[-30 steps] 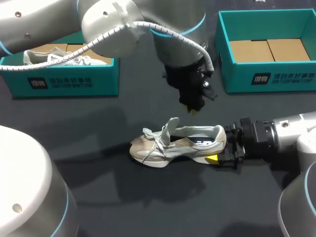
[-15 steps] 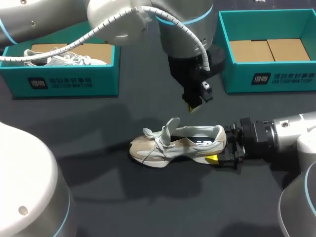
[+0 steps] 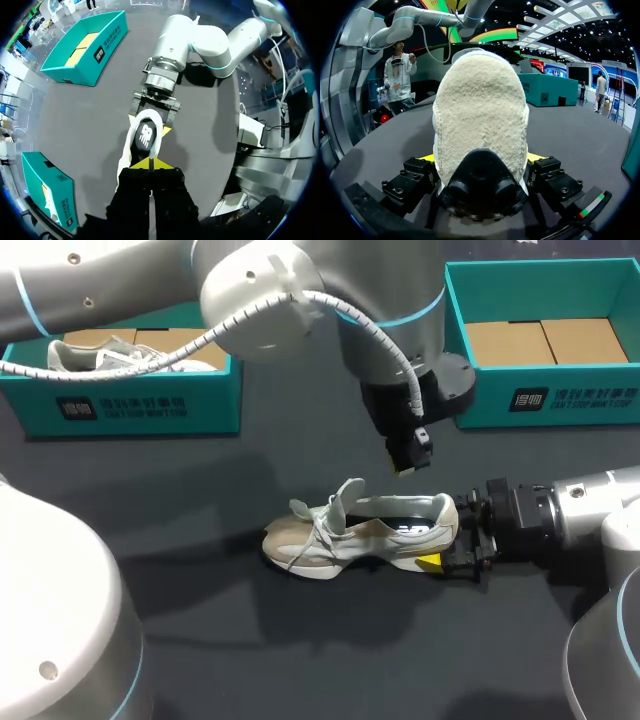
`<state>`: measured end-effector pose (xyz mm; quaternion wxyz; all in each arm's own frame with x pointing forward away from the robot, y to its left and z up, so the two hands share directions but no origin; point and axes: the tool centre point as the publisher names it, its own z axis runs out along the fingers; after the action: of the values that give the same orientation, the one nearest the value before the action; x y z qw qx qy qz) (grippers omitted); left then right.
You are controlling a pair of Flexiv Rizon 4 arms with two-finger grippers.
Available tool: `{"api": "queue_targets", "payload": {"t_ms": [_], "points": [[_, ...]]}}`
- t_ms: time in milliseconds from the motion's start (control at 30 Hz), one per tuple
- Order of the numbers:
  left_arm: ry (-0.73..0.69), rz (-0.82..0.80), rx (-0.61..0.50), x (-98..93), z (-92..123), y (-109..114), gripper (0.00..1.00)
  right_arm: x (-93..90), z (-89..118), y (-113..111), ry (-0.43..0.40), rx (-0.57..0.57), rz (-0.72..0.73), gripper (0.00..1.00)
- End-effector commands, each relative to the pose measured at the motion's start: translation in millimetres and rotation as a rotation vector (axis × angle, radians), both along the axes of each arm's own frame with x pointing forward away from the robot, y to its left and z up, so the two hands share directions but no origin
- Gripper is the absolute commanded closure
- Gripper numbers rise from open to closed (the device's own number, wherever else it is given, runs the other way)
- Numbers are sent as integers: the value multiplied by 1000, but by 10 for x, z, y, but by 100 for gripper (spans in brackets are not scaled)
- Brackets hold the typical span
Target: Take the shoe out of the shoebox, open the shoe tongue, remove and reinsert the insole, then place the shoe into the shoebox
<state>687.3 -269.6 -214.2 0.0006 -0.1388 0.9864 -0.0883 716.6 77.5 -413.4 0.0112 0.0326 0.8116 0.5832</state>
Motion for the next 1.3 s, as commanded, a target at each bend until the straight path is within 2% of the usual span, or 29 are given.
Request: {"api": "queue_targets", "payload": {"t_ms": [33, 400, 733, 867, 1300], "points": [[2, -2, -9, 8, -20, 42, 100, -7, 14, 0, 1, -4, 0, 100], [2, -2, -9, 8, -20, 42, 100, -7, 14, 0, 1, -4, 0, 100], [-5, -47, 22, 93, -365, -43, 100, -7, 14, 0, 1, -4, 0, 100], [-35, -169, -31, 90, -549, -15, 100, -7, 14, 0, 1, -4, 0, 100], [-35, -169, -31, 90, -549, -15, 100, -7, 14, 0, 1, -4, 0, 100]]}}
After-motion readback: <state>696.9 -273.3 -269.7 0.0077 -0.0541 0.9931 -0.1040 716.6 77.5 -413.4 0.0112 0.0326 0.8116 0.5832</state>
